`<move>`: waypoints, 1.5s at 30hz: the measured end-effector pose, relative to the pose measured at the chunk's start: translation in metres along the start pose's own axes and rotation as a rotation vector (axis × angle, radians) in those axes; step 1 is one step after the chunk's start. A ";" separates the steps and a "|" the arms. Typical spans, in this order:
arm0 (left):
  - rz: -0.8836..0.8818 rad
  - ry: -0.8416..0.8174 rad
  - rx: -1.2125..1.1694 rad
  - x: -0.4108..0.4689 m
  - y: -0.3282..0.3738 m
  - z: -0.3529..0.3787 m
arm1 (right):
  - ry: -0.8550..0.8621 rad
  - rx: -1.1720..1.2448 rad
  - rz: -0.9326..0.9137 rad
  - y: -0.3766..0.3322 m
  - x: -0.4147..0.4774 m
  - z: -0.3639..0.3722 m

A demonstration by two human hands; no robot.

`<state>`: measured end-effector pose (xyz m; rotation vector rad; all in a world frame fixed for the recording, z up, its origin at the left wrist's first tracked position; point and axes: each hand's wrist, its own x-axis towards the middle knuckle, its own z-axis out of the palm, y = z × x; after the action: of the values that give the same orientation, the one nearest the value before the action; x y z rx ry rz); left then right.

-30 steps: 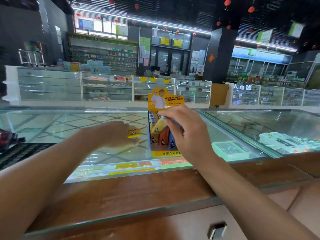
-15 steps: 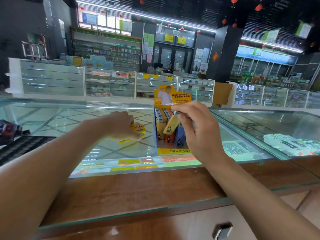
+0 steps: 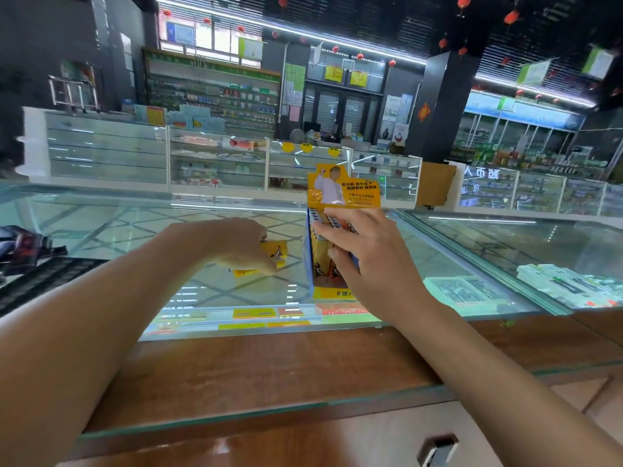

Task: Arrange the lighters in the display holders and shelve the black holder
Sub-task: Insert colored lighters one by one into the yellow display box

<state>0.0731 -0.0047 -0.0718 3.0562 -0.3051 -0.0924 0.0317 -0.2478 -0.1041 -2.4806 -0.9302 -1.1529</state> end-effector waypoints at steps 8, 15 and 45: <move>0.055 0.095 0.187 0.001 0.011 0.012 | 0.022 0.085 0.160 -0.004 -0.003 -0.010; 0.039 0.126 0.026 0.015 -0.005 0.019 | 0.071 0.157 0.242 -0.004 -0.005 -0.014; 0.462 0.052 -0.669 -0.039 0.029 -0.025 | 0.167 0.552 0.197 -0.015 -0.001 -0.027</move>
<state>0.0310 -0.0242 -0.0427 2.2637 -0.7815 -0.0698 0.0059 -0.2497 -0.0879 -1.9509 -0.8011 -0.8753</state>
